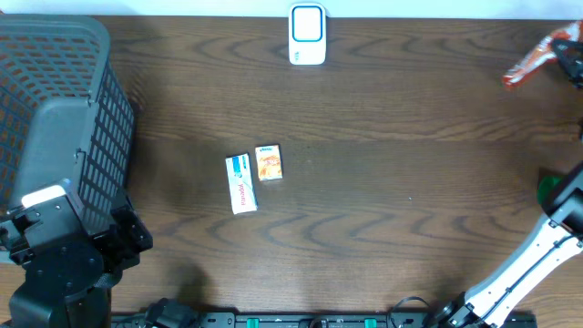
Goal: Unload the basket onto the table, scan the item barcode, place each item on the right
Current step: 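Carry the chocolate bar right and lower it near the jar, then open the right gripper and release the bar on the table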
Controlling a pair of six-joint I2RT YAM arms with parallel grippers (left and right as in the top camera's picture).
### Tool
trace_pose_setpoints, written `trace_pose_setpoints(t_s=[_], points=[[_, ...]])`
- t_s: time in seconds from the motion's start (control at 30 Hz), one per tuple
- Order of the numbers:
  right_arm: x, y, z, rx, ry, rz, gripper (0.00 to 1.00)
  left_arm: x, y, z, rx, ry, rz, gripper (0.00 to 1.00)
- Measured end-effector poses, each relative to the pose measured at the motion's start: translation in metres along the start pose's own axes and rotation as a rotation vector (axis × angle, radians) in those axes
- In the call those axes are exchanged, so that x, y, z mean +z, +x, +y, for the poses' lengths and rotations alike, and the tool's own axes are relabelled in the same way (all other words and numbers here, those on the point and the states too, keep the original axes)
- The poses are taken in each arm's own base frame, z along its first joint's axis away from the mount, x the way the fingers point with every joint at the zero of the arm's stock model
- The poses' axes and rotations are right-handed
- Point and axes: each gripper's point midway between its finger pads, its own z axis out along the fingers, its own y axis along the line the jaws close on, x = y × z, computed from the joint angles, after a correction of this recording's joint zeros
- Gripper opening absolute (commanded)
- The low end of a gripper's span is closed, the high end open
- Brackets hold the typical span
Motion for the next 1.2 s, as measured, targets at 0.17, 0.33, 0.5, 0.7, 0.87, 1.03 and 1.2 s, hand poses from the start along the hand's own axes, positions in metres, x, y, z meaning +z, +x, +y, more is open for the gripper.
trace_pose_setpoints(t_s=[0.17,0.33,0.5,0.7,0.87,1.03,1.2], points=[[-0.036,0.007,-0.030,0.137,0.032,-0.062,0.04,0.000,0.000,0.000,0.000,0.000,0.000,0.91],[-0.058,0.037,-0.065,0.258,0.048,-0.105,0.04,0.000,0.000,0.000,0.000,0.000,0.000,0.91],[-0.073,0.065,-0.088,0.329,0.058,-0.135,0.23,0.000,0.000,0.000,-0.001,0.000,0.000,0.91],[-0.084,0.069,-0.093,0.330,0.065,-0.156,0.99,0.000,0.000,0.000,-0.001,0.000,0.000,0.91],[-0.091,0.067,-0.092,0.307,0.071,-0.168,0.99,0.000,0.000,0.000,0.000,0.000,0.000,0.91],[-0.092,0.064,-0.075,0.188,0.077,-0.167,0.99,0.000,0.000,0.000,0.000,0.000,0.000,0.91],[-0.091,0.054,-0.059,0.238,0.071,-0.169,0.99,0.000,0.000,0.000,0.000,0.000,0.000,0.91]])
